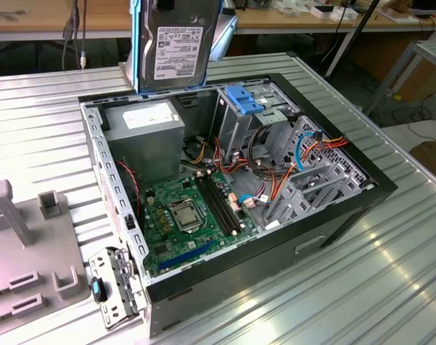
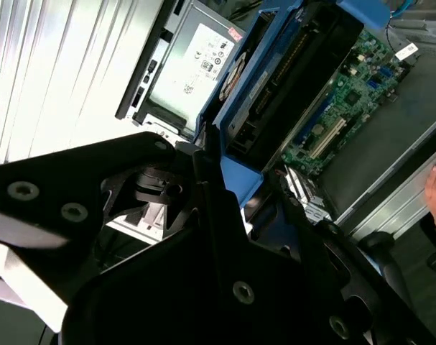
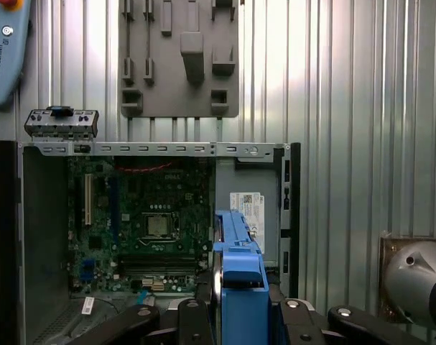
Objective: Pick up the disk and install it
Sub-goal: 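Pick up the disk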
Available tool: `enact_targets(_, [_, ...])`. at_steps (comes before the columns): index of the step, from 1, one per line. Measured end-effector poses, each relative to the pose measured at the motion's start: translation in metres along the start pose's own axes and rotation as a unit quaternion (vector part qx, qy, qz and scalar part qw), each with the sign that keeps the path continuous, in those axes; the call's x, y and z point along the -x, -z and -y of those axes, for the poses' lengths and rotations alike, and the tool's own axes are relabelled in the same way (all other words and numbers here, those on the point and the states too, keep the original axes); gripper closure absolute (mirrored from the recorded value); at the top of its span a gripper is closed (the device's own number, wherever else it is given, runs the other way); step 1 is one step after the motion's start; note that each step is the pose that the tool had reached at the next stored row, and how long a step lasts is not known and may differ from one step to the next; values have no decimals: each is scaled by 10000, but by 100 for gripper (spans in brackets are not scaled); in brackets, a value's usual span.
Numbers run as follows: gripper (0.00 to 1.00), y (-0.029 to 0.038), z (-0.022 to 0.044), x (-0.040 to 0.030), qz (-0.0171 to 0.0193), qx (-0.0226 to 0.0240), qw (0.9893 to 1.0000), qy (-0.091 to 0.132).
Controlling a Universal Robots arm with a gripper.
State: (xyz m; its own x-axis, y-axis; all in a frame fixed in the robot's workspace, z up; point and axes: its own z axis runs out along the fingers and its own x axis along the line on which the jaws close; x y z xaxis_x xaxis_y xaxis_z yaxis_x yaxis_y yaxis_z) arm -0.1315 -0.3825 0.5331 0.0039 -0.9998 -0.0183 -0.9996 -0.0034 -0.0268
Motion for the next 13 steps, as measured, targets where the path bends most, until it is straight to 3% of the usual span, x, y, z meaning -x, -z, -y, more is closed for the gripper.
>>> enact_targets(3, [63, -1, 3, 0, 0, -132, 9999, -12])
enact_targets(4, [63, -1, 5, 1, -1, -146, 9999, -26])
enact_targets(13, [63, -11, 31, -36, -6, -149, 9998, -130])
